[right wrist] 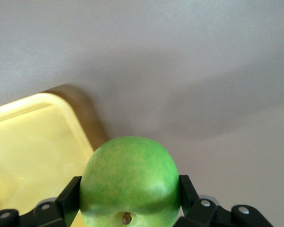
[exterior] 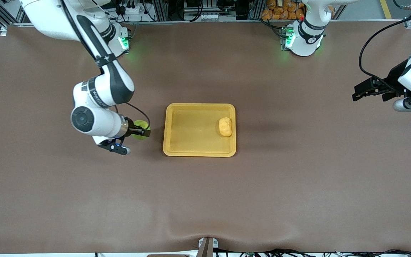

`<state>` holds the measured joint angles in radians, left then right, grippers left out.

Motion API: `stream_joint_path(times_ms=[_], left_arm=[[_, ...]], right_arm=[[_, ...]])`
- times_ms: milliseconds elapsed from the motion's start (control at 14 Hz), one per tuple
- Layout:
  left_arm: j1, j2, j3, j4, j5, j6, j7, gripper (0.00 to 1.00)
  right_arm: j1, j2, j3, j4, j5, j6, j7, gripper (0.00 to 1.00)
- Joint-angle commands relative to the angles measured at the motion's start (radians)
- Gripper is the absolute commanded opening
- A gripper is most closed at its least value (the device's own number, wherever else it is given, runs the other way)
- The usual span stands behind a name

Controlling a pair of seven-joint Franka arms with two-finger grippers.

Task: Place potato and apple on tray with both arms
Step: 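Carry the green apple with the right gripper over the tray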

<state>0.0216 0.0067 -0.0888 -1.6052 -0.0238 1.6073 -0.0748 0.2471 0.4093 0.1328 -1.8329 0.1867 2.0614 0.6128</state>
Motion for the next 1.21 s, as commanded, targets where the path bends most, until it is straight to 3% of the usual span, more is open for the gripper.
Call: stream_joint_path(times_ms=[0,429,786,1143], left_arm=[[0.005,-0.002,-0.005,0.022,-0.015,-0.047,0.018,1.0],[0.0,0.009,-0.029,0.022,-0.01,-0.049,-0.036,1.0],[0.001,0.013,-0.068,0.022,0.146,-0.043,0.051,1.0],[0.001,0.007,-0.071,0.025,0.125,-0.049,0.096,1.0]], right_arm=[[0.06,0.048,-0.002,0.072,0.008,-0.021,0.111,0.0],[0.156,0.141,-0.002,0.153,0.005,0.0,0.272,0.0],[0.219,0.197,-0.002,0.158,0.0,0.088,0.337,0.0],[0.241,0.224,-0.002,0.156,-0.013,0.129,0.367,0.0]])
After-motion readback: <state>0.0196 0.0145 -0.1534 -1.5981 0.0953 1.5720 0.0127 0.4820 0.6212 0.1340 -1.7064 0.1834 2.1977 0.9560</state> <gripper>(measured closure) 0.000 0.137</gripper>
